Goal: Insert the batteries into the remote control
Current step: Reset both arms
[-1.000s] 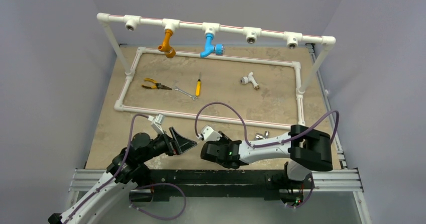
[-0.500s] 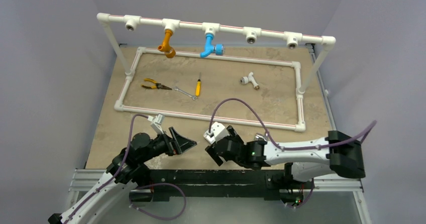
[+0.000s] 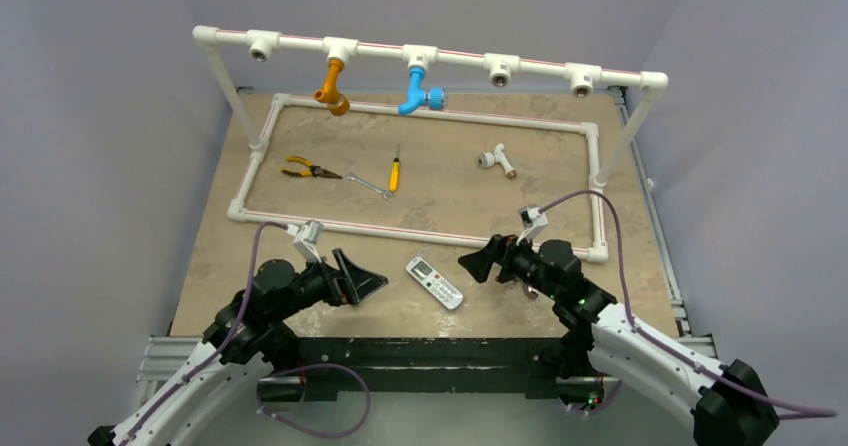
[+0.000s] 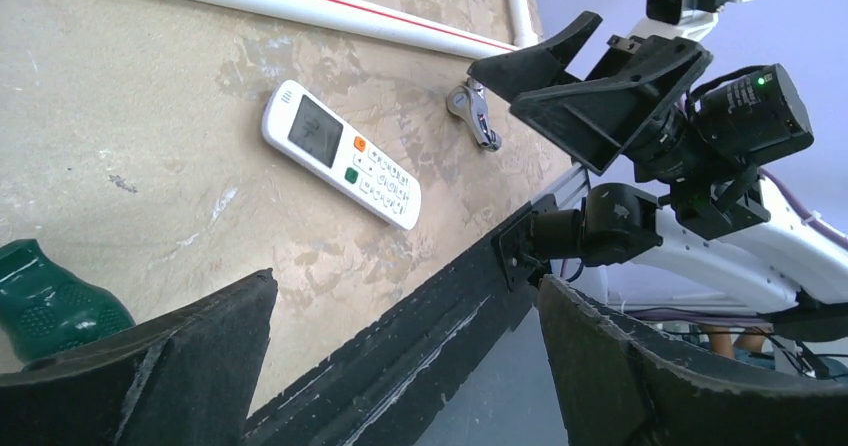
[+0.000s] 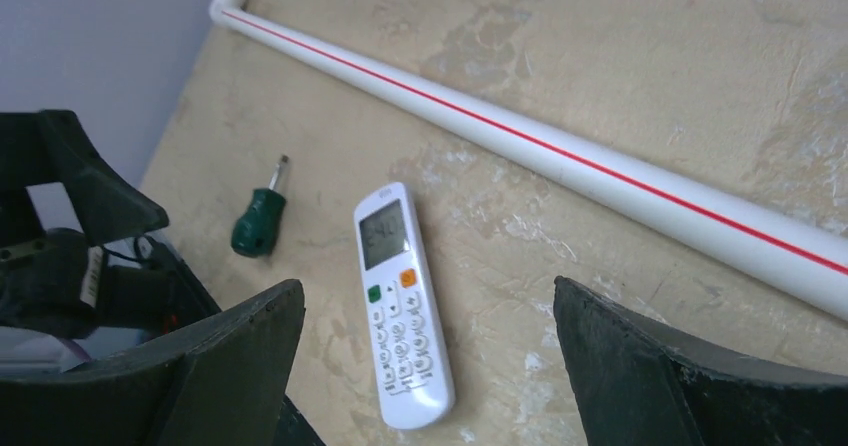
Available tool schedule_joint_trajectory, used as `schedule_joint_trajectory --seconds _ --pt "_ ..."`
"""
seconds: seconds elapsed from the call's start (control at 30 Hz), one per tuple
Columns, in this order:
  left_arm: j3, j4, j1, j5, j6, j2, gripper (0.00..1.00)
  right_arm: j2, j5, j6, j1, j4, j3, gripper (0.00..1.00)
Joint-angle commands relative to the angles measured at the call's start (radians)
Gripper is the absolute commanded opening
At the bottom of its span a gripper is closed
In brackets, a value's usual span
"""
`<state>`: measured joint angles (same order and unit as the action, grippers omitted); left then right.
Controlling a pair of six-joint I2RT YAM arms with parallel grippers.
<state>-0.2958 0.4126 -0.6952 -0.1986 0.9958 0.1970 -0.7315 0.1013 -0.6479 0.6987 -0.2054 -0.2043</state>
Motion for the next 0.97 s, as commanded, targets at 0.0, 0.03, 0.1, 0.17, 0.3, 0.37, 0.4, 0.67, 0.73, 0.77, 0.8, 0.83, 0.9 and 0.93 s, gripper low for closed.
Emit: schedule_joint_trajectory --seconds 0.0,0.03,0.1,0.17,0.3,0.37,0.4,0.67,0.73,0.77,0.8,0.83,0.9,0.93 --pt "-0.074 0.081 0.0 0.056 -0.075 -0.031 1.0 0.138 0.1 -0.073 -0.053 -0.072 0.031 0.94" --pt "-0.084 0.106 0.0 0.071 -0.089 -0.042 1.0 0.173 0.069 -0.077 -0.056 -0.038 0.037 0.95" --pt "-0.102 0.166 -0.001 0.109 -0.114 -0.075 1.0 0.25 -0.022 -0.071 -0.056 0.06 0.037 0.97" --pt "-0.111 0.205 0.0 0.138 -0.137 -0.102 1.0 0.325 -0.093 -0.058 -0.056 0.172 0.028 0.98" --pt "-0.121 0.298 -0.001 0.194 -0.167 -0.148 1.0 0.468 -0.199 -0.026 -0.056 0.365 -0.007 0.98" --pt "-0.103 0.281 -0.002 0.194 -0.161 -0.168 1.0 0.531 -0.269 -0.018 -0.057 0.486 -0.035 0.98" --pt "-0.097 0.279 -0.001 0.195 -0.157 -0.175 1.0 0.557 -0.312 -0.013 -0.057 0.541 -0.053 0.98" --pt "-0.12 0.32 -0.002 0.237 -0.161 -0.222 1.0 0.727 -0.465 -0.022 -0.055 0.72 -0.092 0.98" --pt "-0.127 0.325 -0.001 0.239 -0.161 -0.229 1.0 0.757 -0.469 -0.027 -0.054 0.721 -0.08 0.98" --pt "-0.126 0.325 -0.001 0.236 -0.161 -0.23 1.0 0.763 -0.466 -0.027 -0.055 0.718 -0.076 0.98" --pt "-0.125 0.323 -0.002 0.232 -0.161 -0.229 1.0 0.762 -0.462 -0.024 -0.054 0.716 -0.074 0.98" --pt "-0.126 0.322 -0.002 0.231 -0.16 -0.227 1.0 0.757 -0.456 -0.018 -0.054 0.711 -0.073 0.98" --pt "-0.138 0.345 -0.001 0.258 -0.146 -0.219 1.0 0.736 -0.446 -0.006 -0.054 0.701 -0.075 0.98" --pt "-0.146 0.36 -0.003 0.281 -0.137 -0.219 1.0 0.726 -0.445 -0.001 -0.055 0.697 -0.076 0.98"
